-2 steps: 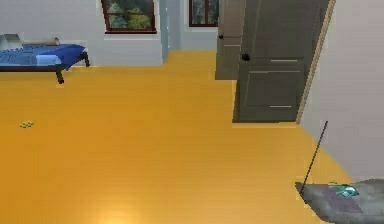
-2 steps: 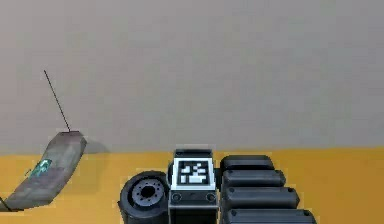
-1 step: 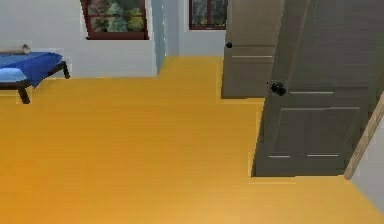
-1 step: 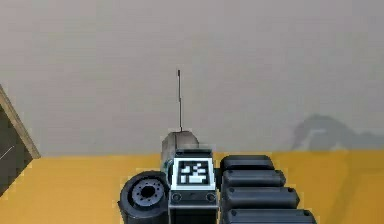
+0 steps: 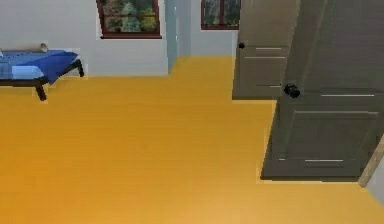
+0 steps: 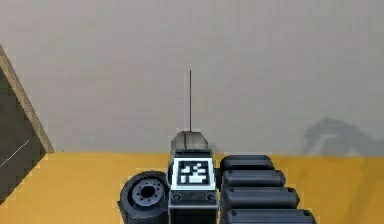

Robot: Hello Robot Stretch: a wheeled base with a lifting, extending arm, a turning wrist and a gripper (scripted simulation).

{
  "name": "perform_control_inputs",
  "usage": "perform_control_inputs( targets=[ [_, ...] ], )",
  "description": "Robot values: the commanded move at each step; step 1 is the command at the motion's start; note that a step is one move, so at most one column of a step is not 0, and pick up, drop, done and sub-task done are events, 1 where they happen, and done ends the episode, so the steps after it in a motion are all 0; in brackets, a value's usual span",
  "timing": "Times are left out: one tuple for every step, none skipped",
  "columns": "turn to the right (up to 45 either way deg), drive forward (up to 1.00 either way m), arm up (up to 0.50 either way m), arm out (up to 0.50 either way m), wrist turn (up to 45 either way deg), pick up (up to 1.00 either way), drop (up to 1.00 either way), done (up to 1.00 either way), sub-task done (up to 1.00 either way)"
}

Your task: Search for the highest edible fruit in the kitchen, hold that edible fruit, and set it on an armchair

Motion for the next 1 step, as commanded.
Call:
perform_control_inputs(
  targets=[
    [0.0, 1.00, 0.00, 0.00, 0.0, 0.00, 0.00, 0.00, 0.00]
  ],
)
